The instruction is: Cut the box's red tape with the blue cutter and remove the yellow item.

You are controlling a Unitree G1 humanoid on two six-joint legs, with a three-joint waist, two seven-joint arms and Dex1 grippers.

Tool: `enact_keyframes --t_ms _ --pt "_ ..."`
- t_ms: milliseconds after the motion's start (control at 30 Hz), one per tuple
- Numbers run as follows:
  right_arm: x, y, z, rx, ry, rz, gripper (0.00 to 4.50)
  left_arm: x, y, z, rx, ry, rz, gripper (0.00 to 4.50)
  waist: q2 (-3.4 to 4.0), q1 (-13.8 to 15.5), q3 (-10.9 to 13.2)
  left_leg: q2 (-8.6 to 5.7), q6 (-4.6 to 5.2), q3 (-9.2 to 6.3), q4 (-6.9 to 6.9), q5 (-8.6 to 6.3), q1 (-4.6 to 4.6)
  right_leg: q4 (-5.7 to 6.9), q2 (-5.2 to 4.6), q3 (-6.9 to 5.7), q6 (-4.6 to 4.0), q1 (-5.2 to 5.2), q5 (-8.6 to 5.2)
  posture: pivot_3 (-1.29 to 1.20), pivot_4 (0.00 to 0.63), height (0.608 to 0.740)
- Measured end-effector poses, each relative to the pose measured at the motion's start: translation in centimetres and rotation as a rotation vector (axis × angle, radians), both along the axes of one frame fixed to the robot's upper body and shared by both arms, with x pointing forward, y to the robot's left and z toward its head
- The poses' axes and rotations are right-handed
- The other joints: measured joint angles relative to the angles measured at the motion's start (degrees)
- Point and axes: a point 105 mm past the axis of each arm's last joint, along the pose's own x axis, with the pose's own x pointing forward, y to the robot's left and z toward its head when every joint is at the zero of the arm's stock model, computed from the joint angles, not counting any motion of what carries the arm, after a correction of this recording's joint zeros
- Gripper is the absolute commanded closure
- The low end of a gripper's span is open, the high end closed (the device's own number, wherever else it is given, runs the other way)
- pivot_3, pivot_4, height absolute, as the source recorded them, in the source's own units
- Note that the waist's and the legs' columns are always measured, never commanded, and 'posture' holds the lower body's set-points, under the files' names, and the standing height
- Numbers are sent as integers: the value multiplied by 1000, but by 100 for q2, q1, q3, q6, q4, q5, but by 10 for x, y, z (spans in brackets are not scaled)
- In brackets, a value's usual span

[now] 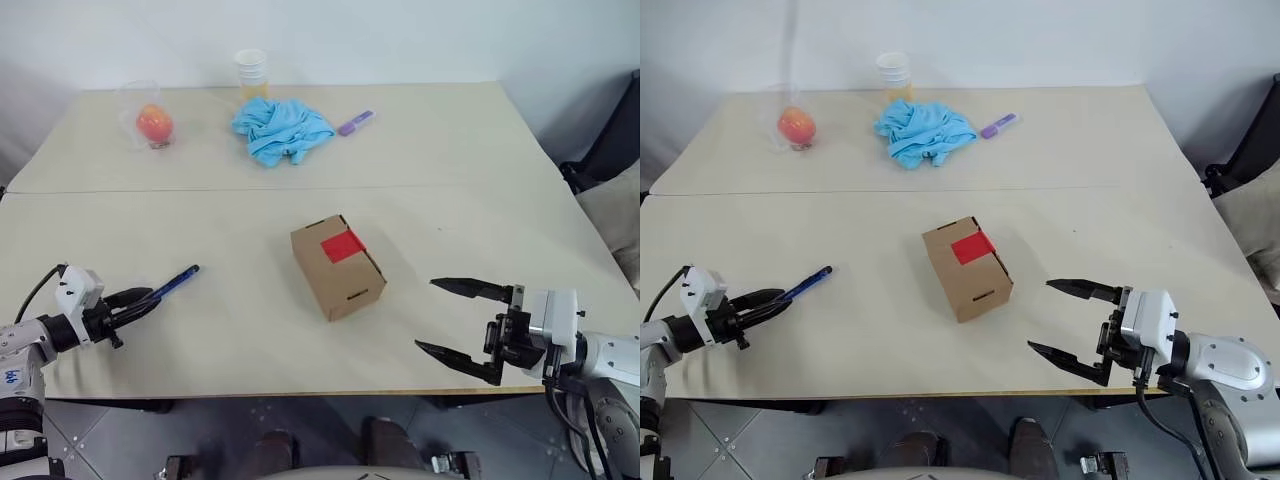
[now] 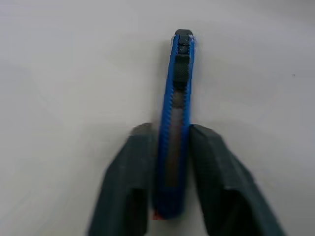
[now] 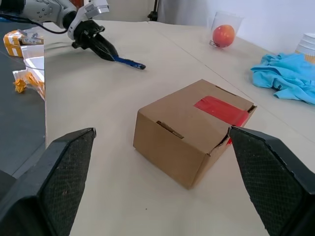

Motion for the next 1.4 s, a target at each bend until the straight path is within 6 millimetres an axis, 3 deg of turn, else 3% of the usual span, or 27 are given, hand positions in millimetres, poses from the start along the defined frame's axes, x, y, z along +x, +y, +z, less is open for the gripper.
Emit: enact_keyframes --t_ms 167,267,500,567,700,800,967,1167,1400 --pt "1 3 0 2 -3 14 0 1 -6 -2 5 -8 -19 4039 13 3 -8 0 1 0 2 0 0 0 -1 1 0 1 0 0 150 740" --pt "3 6 3 6 -13 18 0 2 -24 2 6 -37 -86 4039 17 28 -10 7 3 -5 10 1 -5 2 -7 2 1 1 0 0 150 740" --pt "-9 34 13 10 50 124 0 -20 -115 21 129 -95 -528 4039 0 113 0 16 5 -18 27 -3 -23 -16 -11 -2 2 -1 1 0 150 740" --pt "-17 41 6 -14 118 161 0 -30 -141 24 149 -104 -628 4039 1 129 0 15 7 -17 26 -4 -23 -33 -12 -2 2 -1 1 0 150 740" --pt "-29 47 -16 -96 263 171 0 -43 -186 12 170 -75 -747 4039 -1 149 1 5 10 -15 29 -6 -24 -38 -9 -3 2 3 1 0 150 740" --pt "-28 47 -33 -171 336 129 606 -46 -207 1 199 -50 -783 4039 -7 150 4 -4 8 -13 34 -6 -24 -38 3 -2 3 2 2 0 150 740" --pt "-21 57 -46 -222 371 97 2420 -40 -227 2 232 -55 -784 4039 -8 136 5 4 0 -12 36 -6 -23 -36 14 -1 3 0 2 0 150 740" --pt "2 67 -59 -270 343 4 4468 -39 -232 0 267 -43 -797 4039 -8 142 5 2 0 -15 35 -7 -23 -40 13 0 2 0 1 0 150 740" --pt "10 74 -71 -294 365 -13 4468 -43 -237 0 268 -23 -810 4039 -8 148 5 -1 1 -18 35 -8 -26 -43 11 -1 2 0 1 0 150 740"
